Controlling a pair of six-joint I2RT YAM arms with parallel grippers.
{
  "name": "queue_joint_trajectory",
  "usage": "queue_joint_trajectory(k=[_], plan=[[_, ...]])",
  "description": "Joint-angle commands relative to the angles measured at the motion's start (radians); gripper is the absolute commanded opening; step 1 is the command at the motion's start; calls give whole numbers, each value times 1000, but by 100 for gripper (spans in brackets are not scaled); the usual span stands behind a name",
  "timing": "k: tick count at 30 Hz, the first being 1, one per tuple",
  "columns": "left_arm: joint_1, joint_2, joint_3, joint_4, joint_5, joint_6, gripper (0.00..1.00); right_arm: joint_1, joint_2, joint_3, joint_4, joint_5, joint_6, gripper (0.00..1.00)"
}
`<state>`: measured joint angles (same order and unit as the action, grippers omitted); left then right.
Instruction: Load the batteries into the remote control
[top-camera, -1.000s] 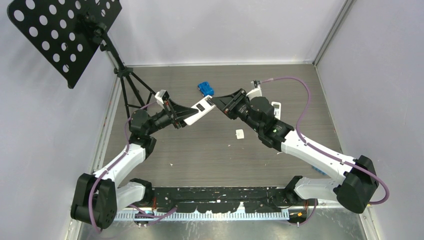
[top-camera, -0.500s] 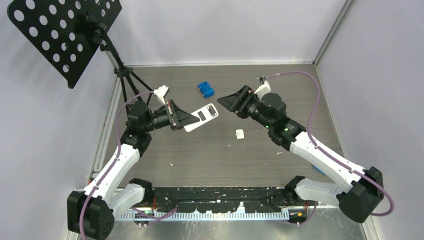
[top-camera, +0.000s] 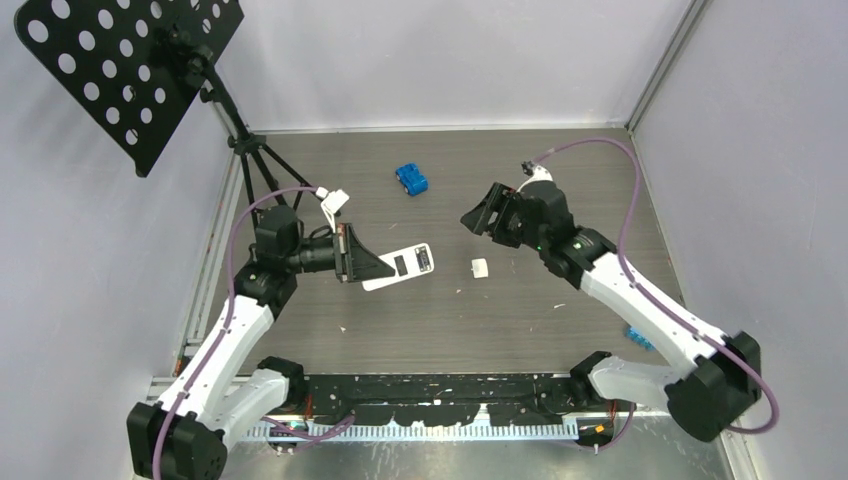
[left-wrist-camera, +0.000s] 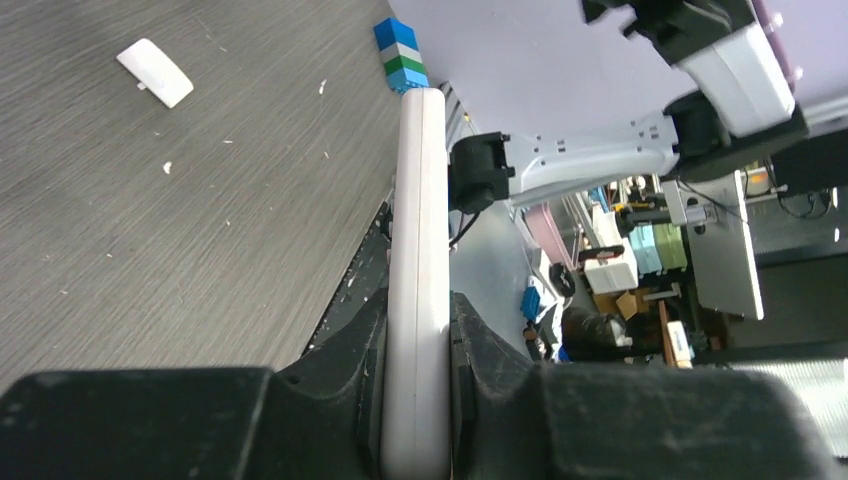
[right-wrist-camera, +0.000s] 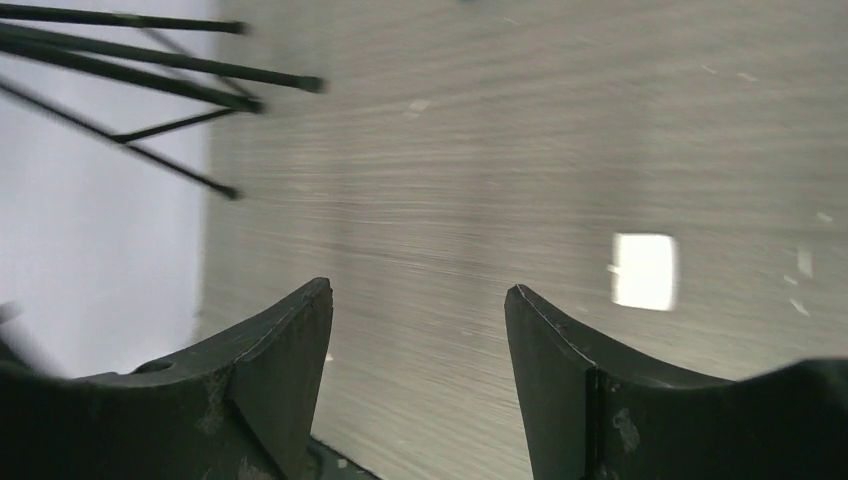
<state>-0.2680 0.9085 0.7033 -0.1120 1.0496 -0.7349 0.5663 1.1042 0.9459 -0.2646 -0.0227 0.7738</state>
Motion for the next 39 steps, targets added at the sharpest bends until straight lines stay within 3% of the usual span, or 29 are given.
queue_joint_trajectory(k=[1,9,15,27,31,39], plan=[[4,-49,45,-21,80,98,0,-25,137,48,-163,113,-67,68],[4,-38,50,-65,81,140,0,-38,431,82,-164,147,-98,65],[4,-6,48,-72,71,144,0,-37,557,126,-198,148,-139,66],[4,20,47,-77,53,145,0,-36,632,103,-170,82,-57,55],[4,18,45,-80,49,147,0,-18,643,83,-157,69,-24,43],[4,30,42,-86,32,147,0,105,633,6,-85,92,262,40]])
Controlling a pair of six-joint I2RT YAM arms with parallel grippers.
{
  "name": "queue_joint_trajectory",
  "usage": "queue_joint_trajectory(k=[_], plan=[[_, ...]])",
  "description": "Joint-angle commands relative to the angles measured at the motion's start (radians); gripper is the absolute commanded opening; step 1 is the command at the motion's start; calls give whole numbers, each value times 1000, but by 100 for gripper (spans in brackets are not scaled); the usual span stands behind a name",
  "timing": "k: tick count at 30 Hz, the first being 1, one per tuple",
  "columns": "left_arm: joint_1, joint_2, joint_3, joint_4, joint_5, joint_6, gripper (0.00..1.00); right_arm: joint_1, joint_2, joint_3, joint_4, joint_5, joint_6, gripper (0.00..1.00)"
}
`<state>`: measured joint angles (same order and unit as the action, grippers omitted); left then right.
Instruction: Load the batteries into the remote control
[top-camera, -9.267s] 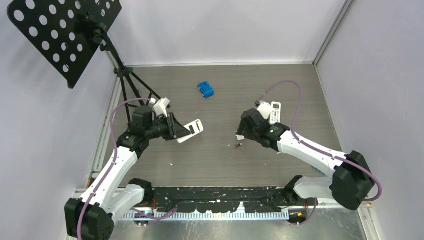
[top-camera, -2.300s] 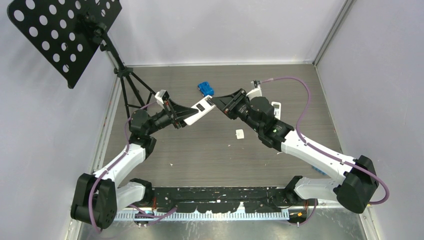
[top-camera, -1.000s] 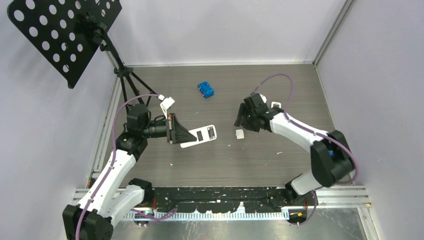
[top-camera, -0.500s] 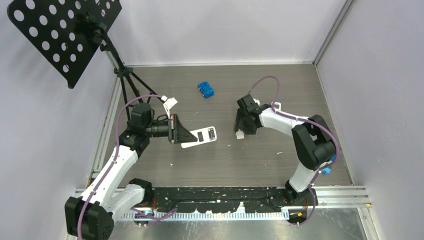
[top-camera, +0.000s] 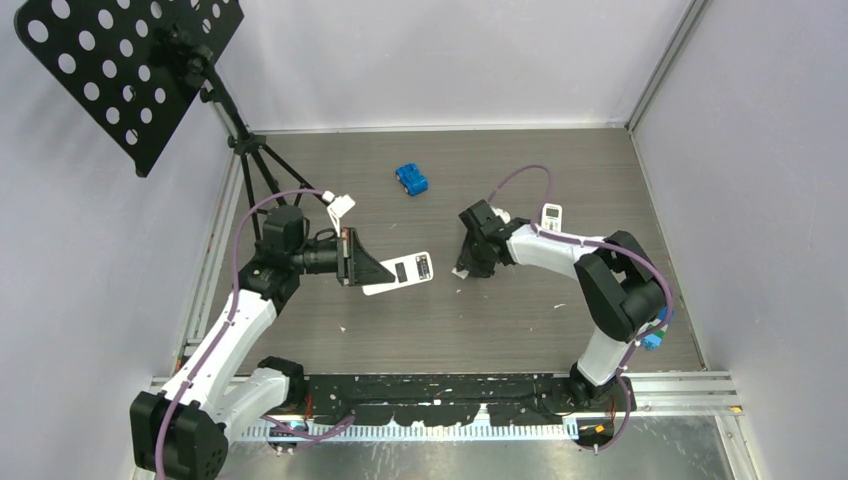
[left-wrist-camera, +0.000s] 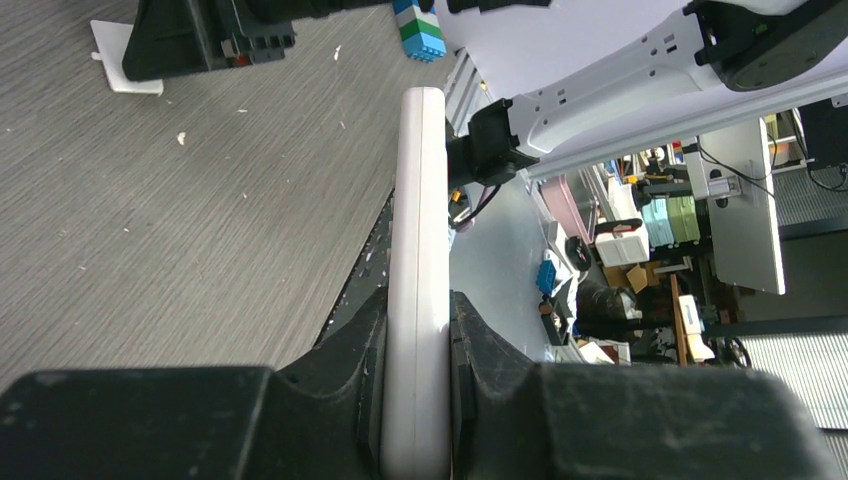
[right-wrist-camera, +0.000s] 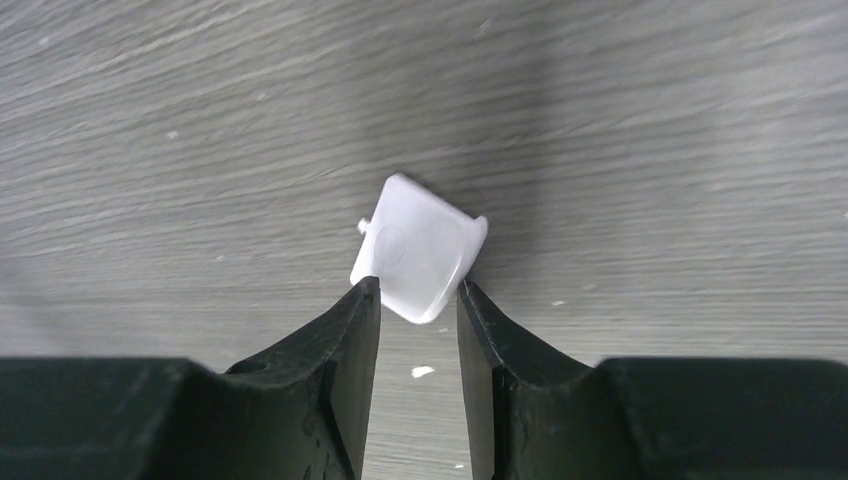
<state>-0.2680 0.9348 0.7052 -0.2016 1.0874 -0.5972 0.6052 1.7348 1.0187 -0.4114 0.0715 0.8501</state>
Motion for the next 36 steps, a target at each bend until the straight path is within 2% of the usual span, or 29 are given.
queue_joint_trajectory(k=[1,3,6,11,12,16,19,25,29,36], plan=[[4,5,39,4,-7,9,0,90,1,-75,86,8,204,41],[4,7,40,2,-7,10,0,121,-3,-68,100,45,202,44],[4,12,43,-7,-10,11,0,125,-22,-28,57,121,100,51],[4,16,50,-33,-17,14,0,126,-66,78,-74,168,-221,78],[4,19,52,-37,-19,15,0,126,-70,90,-92,182,-275,81],[4,29,60,-61,-31,17,0,126,-77,86,-107,193,-478,82],[4,36,66,-81,-31,21,0,126,-60,81,-108,121,-621,82],[4,39,82,-128,-29,36,0,126,-5,102,-86,44,-805,83],[4,37,90,-154,-22,47,0,125,45,143,-78,-4,-876,83],[4,33,93,-168,-18,56,0,107,121,188,-74,2,-917,80]])
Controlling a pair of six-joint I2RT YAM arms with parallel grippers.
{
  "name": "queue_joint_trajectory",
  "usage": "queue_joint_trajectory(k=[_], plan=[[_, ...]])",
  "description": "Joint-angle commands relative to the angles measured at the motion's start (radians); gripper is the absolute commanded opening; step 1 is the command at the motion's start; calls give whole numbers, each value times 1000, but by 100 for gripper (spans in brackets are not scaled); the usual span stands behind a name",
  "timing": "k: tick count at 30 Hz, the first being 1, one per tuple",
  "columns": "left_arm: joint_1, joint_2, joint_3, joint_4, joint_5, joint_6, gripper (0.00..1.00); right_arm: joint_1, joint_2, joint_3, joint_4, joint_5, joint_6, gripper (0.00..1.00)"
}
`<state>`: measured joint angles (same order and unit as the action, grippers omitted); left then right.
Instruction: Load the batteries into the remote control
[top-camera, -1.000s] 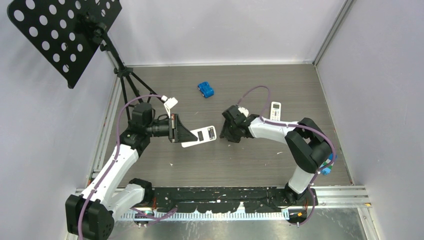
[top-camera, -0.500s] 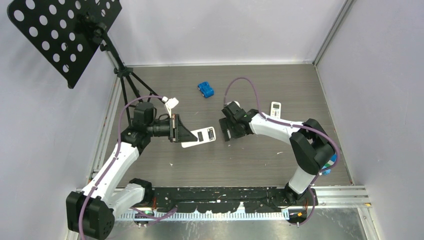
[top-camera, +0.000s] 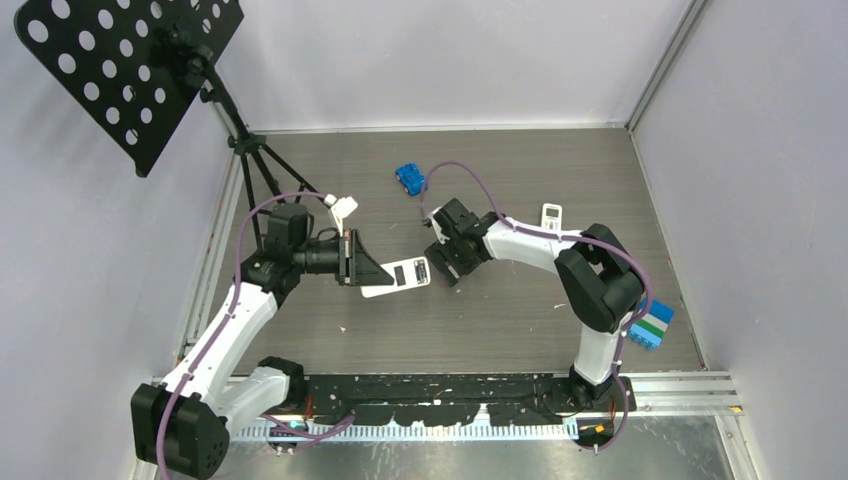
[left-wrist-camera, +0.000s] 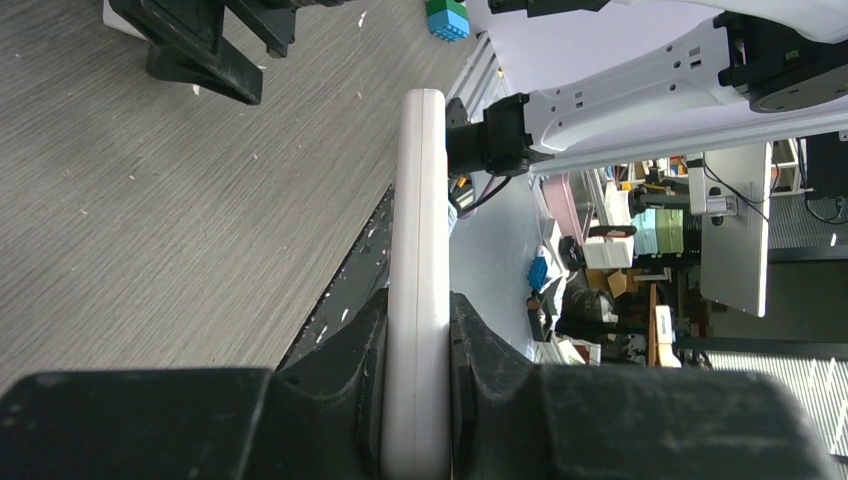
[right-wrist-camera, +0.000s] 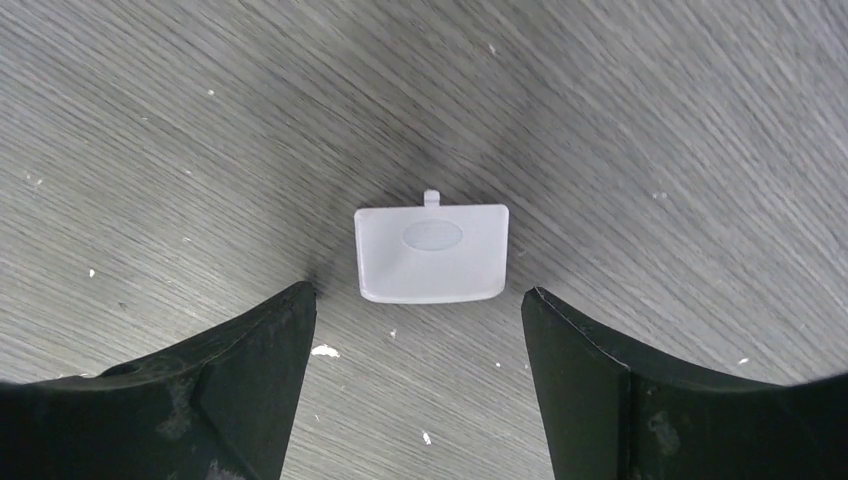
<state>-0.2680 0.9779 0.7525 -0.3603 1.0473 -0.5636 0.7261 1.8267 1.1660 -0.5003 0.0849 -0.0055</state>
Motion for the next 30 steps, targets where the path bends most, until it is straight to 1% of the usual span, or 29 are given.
queue_joint_trajectory(k=[1,5,8,12,14,18,19,23,27,30], plan=[[4,-10,47,-12,23,25,0,-21,33,43,17,-18,-62,79],[4,-7,51,-17,25,29,0,-51,44,48,13,-68,-64,75],[4,-3,53,-19,27,31,0,-65,53,54,-16,-147,-71,72],[4,1,53,-19,30,31,0,-74,76,70,-72,-212,-94,69],[4,3,53,-19,31,31,0,-74,88,77,-88,-219,-106,63],[4,5,53,-22,30,29,0,-74,90,82,-95,-209,-118,47],[4,5,52,-22,31,28,0,-74,83,82,-90,-206,-117,45],[4,5,47,-20,29,24,0,-74,4,48,-32,-176,-104,41],[4,8,31,-11,29,15,0,-68,-121,2,15,-151,-90,40],[4,16,12,0,26,6,0,-53,-231,-29,33,-169,-95,41]])
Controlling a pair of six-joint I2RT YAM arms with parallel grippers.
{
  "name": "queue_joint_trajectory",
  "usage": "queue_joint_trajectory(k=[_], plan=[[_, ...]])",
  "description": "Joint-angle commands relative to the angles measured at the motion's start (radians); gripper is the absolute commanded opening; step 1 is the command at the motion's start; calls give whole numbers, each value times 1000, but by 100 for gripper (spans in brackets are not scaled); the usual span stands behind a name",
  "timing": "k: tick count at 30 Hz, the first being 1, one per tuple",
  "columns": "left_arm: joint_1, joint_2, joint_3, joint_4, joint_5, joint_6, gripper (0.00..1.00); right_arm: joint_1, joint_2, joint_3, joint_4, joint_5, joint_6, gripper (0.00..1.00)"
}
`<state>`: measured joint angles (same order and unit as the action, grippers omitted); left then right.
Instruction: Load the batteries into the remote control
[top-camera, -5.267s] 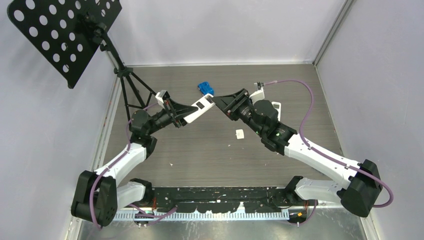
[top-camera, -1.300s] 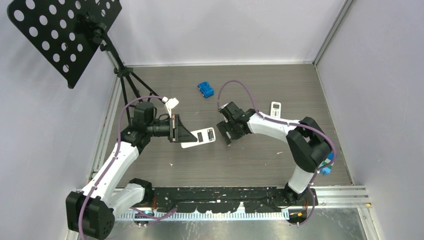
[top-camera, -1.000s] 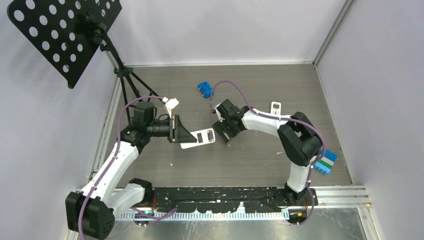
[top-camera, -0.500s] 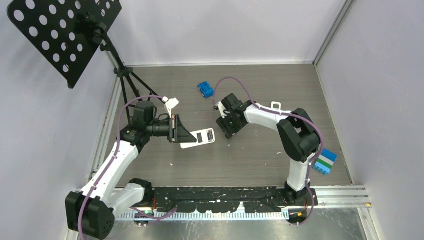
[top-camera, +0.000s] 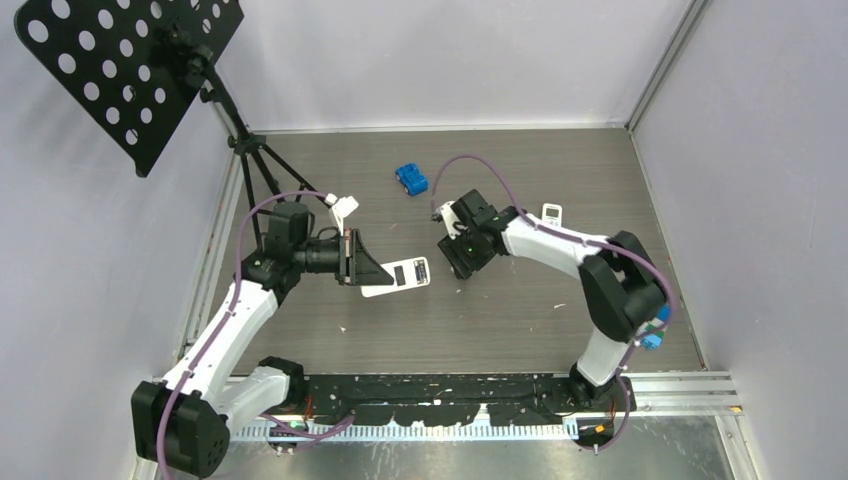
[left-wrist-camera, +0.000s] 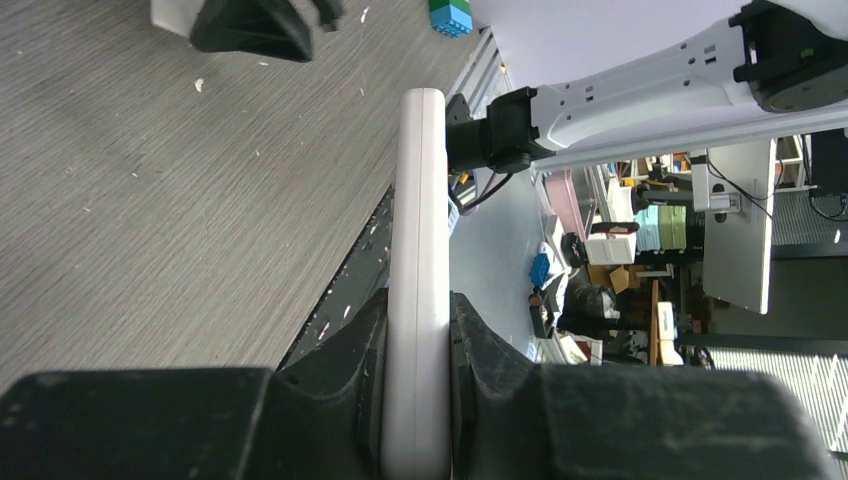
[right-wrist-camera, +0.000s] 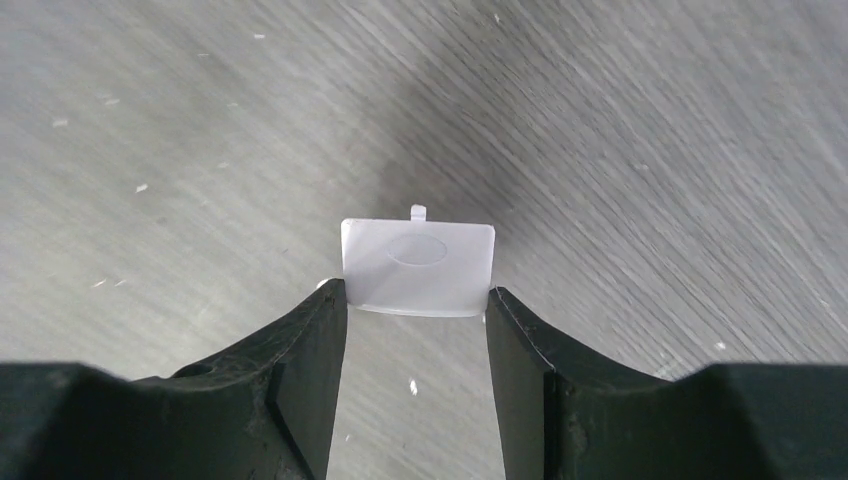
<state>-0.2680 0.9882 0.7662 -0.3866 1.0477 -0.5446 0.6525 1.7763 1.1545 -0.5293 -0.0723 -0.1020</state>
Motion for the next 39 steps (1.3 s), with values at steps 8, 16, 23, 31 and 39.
queue_joint_trajectory(k=[8,16,23,31,39], plan=[[3,58,-59,70,23,-68,0,85,-422,-57,-4,-120,-148,43],[-30,99,-73,22,14,-77,0,160,-481,28,-165,-249,-274,45],[-105,132,-47,-64,-36,-26,0,266,-456,82,-238,-212,-359,45],[-115,146,-45,-77,-35,-22,0,362,-402,116,-273,-110,-404,46],[-118,148,-41,-96,-21,-3,0,407,-368,115,-269,-100,-422,46]])
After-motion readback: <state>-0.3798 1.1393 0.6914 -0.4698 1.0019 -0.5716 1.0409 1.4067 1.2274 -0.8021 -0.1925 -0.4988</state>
